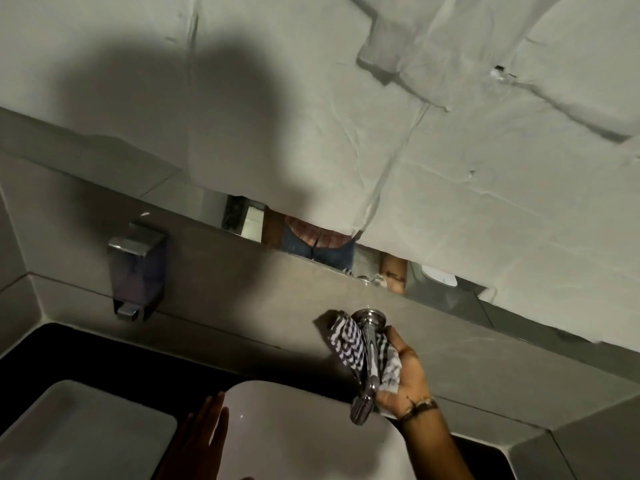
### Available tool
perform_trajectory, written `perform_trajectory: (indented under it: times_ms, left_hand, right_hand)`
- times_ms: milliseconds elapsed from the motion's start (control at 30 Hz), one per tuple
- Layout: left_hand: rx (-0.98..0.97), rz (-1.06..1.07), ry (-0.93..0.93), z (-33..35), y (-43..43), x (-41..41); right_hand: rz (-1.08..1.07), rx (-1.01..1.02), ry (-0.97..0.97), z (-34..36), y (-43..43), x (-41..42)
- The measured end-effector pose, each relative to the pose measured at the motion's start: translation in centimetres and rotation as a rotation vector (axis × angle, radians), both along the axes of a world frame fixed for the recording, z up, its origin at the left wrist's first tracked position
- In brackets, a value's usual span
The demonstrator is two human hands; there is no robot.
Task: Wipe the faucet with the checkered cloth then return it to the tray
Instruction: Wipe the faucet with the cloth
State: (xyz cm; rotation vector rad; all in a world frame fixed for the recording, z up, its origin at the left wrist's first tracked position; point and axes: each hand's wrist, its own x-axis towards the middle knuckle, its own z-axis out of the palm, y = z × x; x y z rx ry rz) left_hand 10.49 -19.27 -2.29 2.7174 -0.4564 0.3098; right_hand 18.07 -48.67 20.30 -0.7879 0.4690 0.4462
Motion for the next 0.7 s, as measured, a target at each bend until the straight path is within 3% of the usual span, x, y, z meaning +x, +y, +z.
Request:
perform_trajectory:
  times_ms: [133,200,267,367,433,500,700]
  left_hand:
    - [0.051,0.013,0.013,-0.7,0.0,-0.1]
    - [0.064,0.007,0.006,-1.3,0.1,-0.3]
    - [0.073,0.001,-0.015,-1.6,0.2,-0.4]
    - [0.077,-0.002,-0.004,-1.0,-0.1,-0.8]
    - [0.063,-0.003,-0.031,-0.7,-0.2,-0.9]
    - [0.056,-0.005,-0.059,-0.4,-0.2,-0.7]
    - [0.078,-0.007,-0.022,-0.6,-0.1,-0.5]
  right_hand:
    - [-0.101,0.146,-0.015,-1.6,0.6,1.0]
    - [-0.084,0.058,0.004,-1.3,0.2,0.9]
    - [-0.029,-0.18,-0.052,-0.3,0.3,0.7]
    - [0.089,-1.011,-0.285,1.5,2.3,-0.9]
    - [0.205,-1.363,-0.365,2.3,4.2,-2.5]
    - [0.217,-1.493,-0.342,2.2,5.3,-3.0]
    - [0.169,-1.584,-0.078,3.2,5.4,-0.4]
